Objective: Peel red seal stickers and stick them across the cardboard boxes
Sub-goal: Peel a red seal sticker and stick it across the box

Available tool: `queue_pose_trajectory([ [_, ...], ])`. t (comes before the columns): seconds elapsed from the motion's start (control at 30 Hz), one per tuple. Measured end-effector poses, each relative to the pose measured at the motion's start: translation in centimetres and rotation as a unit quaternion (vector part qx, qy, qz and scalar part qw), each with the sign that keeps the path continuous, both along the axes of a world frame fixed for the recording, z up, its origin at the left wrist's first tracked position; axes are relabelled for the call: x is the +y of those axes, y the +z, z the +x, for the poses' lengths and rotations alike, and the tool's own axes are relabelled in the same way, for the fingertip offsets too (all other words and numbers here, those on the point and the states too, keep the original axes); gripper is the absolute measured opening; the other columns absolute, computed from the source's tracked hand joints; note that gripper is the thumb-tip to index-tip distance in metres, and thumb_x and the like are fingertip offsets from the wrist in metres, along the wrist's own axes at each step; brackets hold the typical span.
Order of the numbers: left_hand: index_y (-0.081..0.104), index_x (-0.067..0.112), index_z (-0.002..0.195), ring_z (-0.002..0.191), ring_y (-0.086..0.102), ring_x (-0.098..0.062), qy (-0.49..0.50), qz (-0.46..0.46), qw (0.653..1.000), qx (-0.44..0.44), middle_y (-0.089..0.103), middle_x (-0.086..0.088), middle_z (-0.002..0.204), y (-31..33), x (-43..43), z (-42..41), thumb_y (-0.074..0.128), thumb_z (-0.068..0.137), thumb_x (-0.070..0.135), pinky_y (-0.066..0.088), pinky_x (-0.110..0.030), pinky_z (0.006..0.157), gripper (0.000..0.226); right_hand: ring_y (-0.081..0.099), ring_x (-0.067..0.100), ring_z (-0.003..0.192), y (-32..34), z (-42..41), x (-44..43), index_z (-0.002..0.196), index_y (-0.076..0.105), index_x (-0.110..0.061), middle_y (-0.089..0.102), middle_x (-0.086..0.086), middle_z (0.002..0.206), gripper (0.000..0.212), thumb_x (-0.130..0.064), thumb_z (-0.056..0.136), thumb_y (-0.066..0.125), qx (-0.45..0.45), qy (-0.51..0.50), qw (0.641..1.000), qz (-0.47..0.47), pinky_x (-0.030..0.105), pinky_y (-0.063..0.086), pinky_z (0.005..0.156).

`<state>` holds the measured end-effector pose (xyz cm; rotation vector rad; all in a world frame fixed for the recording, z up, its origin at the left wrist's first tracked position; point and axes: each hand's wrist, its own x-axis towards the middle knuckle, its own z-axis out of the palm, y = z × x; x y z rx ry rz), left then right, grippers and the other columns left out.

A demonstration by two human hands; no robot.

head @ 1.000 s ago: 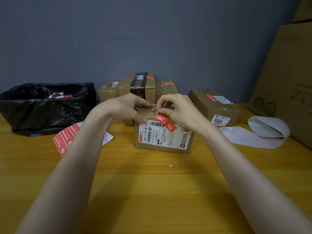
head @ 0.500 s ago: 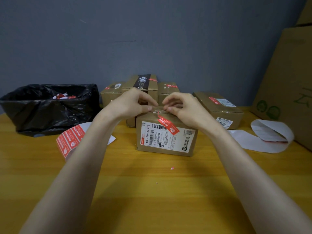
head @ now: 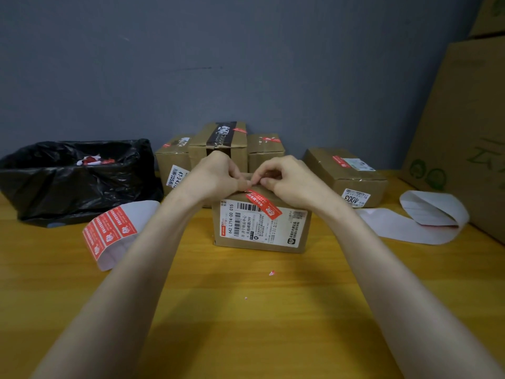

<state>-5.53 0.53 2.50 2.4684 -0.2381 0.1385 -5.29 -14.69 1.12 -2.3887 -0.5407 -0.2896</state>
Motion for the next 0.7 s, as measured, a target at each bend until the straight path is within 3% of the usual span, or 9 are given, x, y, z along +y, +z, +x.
queue_pose_trajectory([
  [0.17, 0.068, 0.017, 0.071, 0.069, 0.062, -0.007, -0.013, -0.070, 0.997, 0.034, 0.066, 0.002, 0.073, 0.4, 0.4, -0.3, 0.068, 0.084, 0.021, 0.044, -0.019, 0.056, 0.014, 0.056, 0.006, 0.095, 0.0, -0.2, 0.2, 0.092, 0.071, -0.026, 0.060, -0.011, 0.091, 0.011, -0.020, 0.088, 0.063, 0.013, 0.009, 1.000, -0.004, 0.028, 0.047, 0.083],
  [0.37, 0.068, 0.016, 0.072, 0.068, 0.062, -0.009, -0.011, -0.071, 0.997, 0.032, 0.067, -0.002, 0.075, 0.4, 0.4, -0.2, 0.067, 0.085, 0.019, 0.047, -0.021, 0.059, 0.013, 0.056, 0.010, 0.102, -0.1, -0.2, 0.7, 0.101, 0.070, -0.028, 0.061, -0.006, 0.103, 0.016, -0.022, 0.088, 0.062, 0.007, -0.002, 1.000, -0.025, 0.034, 0.047, 0.089],
  [0.53, 0.068, 0.022, 0.069, 0.073, 0.062, -0.010, -0.014, -0.067, 0.998, 0.002, 0.067, 0.002, 0.075, 0.5, 0.8, 0.0, 0.067, 0.085, 0.022, 0.049, -0.024, 0.066, 0.016, 0.059, 0.005, 0.090, 0.1, 0.0, 1.0, 0.085, 0.072, -0.028, 0.060, -0.016, 0.079, 0.006, -0.024, 0.083, 0.069, 0.032, -0.017, 0.999, 0.020, 0.026, 0.049, 0.077],
  [0.7, 0.068, 0.024, 0.072, 0.086, 0.060, -0.014, -0.016, -0.009, 1.000, -0.005, 0.063, 0.005, 0.078, 0.2, 1.5, 0.6, 0.064, 0.085, 0.009, 0.046, -0.026, 0.073, 0.020, 0.058, 0.007, 0.090, -0.1, 0.2, 1.4, 0.069, 0.066, -0.035, 0.060, -0.018, 0.078, 0.015, -0.026, 0.081, 0.071, 0.012, -0.029, 0.999, 0.023, 0.033, 0.050, 0.080],
])
